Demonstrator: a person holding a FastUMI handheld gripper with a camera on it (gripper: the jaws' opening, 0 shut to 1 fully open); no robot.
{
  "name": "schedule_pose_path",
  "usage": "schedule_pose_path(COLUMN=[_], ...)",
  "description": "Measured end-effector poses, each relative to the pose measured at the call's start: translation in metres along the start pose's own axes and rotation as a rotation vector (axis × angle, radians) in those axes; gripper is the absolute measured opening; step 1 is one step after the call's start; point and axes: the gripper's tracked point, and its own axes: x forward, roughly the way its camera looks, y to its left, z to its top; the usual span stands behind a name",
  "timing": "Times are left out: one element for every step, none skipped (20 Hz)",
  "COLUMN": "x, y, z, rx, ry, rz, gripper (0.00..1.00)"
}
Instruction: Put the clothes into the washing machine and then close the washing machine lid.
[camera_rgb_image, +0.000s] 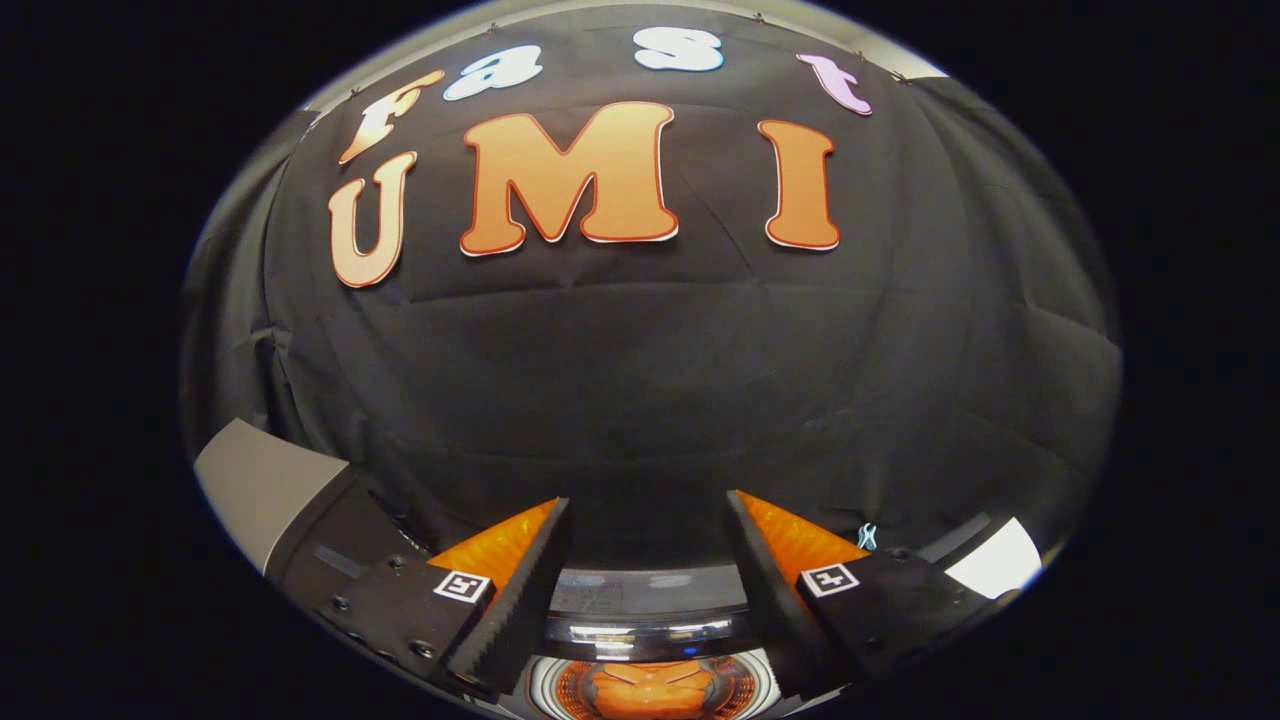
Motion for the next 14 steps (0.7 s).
schedule_pose_path(x=[-0.006,-0.011,-0.017,-0.022,-0.028,-0.032,-0.038,-0.042,-0.048,-0.055,-0.062,-0.068,-0.074,-0.078], y=[0.0,0.0,0.0,0.0,0.0,-0.001,-0.001,0.0,0.0,0.0,-0.001,-0.002,-0.001,0.0], z=[-0.004,-0.008,-0.013,-0.018,-0.023,-0.029,-0.034,-0.04,-0.047,-0.058,-0.07,-0.086,-0.101,-0.114], rx=[-0.001,-0.001,0.001,0.0,-0.001,0.002,0.003,-0.003,-0.002,0.001,0.001,0.006,0.025,0.051], ry=[0.001,0.003,0.004,0.007,0.011,0.014,0.018,0.022,0.03,0.043,0.063,0.089,0.112,0.126], rz=[0.0,0.001,0.0,0.0,0.0,0.0,0.001,0.004,0.006,0.007,0.006,0.007,0.02,0.031], gripper=[0.97,0.97,0.97,0.97,0.97,0.97,0.97,0.97,0.97,0.97,0.97,0.97,0.97,0.98])
